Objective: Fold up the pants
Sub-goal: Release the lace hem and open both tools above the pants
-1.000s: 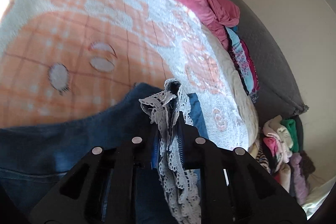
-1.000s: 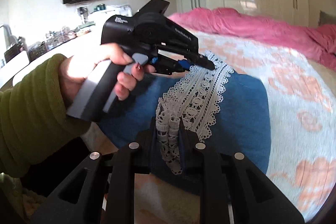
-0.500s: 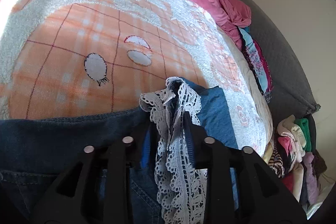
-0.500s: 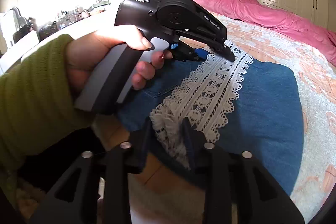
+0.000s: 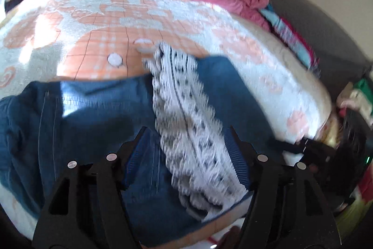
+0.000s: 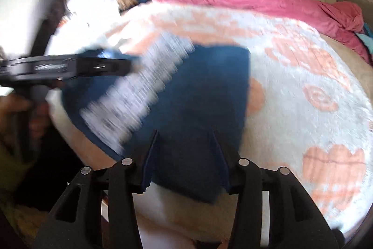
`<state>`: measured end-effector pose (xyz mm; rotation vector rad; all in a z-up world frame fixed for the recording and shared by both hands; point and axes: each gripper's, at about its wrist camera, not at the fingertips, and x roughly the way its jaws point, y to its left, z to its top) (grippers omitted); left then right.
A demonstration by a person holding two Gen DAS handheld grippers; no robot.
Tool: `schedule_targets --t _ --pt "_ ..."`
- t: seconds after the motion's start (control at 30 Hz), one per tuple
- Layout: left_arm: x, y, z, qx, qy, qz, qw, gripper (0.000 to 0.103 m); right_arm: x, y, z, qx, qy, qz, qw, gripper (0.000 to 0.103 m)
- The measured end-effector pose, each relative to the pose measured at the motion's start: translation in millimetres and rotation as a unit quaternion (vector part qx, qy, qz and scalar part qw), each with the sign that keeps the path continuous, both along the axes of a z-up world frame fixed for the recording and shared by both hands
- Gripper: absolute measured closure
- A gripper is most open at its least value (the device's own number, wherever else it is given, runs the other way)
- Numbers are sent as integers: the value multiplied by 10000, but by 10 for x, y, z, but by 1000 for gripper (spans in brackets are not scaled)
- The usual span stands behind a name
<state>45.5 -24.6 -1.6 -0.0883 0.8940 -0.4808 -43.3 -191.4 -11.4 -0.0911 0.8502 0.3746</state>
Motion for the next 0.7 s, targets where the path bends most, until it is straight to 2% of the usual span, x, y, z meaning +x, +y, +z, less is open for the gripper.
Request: schedule_targets --t 0.1,0.2,0.33,0.57,0.67,0.7 --pt "-189 -69 -175 453 83 -74 9989 42 -43 -86 -80 15 93 -16 10000 59" --pt "-378 -78 -223 736 -173 -132 9970 42 -88 -144 -105 126 149 -68 9998 59" --pt "-413 5 -237 587 -81 -76 9982 42 -78 -164 -111 120 121 -98 9998 59" --pt "-474 -20 -218 584 -110 -28 9982 42 -73 -189 -132 157 66 -107 9998 59" --pt "-495 -4 -204 530 -96 -29 9985 40 -82 -196 -98 227 33 -105 9997 54" --pt "-500 3 -197 507 -94 -26 9987 39 -102 -198 -60 283 -23 -93 9996 46"
